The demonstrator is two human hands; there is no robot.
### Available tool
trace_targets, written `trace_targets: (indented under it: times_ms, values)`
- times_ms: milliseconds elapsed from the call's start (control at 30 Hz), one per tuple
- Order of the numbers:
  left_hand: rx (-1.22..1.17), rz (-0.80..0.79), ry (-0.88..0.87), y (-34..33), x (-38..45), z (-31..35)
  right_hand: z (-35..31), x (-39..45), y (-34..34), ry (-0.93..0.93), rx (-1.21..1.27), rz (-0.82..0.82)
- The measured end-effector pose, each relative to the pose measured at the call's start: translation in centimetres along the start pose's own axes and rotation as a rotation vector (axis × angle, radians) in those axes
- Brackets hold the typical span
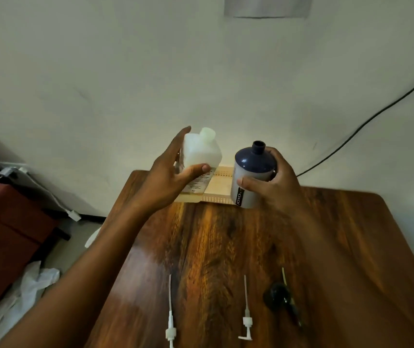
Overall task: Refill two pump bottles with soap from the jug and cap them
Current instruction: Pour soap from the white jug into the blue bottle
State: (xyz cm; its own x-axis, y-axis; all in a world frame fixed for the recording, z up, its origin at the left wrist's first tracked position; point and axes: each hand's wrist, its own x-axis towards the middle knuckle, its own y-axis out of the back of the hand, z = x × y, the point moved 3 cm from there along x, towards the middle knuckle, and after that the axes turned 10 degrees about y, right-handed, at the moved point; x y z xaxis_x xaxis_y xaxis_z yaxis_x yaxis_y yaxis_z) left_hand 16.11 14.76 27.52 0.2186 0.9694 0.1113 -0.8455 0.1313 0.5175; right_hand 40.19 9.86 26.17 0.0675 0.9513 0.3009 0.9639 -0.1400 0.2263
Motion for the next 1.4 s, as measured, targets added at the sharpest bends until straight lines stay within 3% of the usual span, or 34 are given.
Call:
trace_targets:
  times_ms: [567,1400]
  values:
    - [0.411,-0.134,-0.287,6.4,4.4,16.0,-9.3,5.1,4.2,0.206,-0.091,-0.019]
    - [0.793,-0.162,-0.33,7.5,5.6,22.9,-11.3,4.7,5.9,0.261,-0.19,0.054]
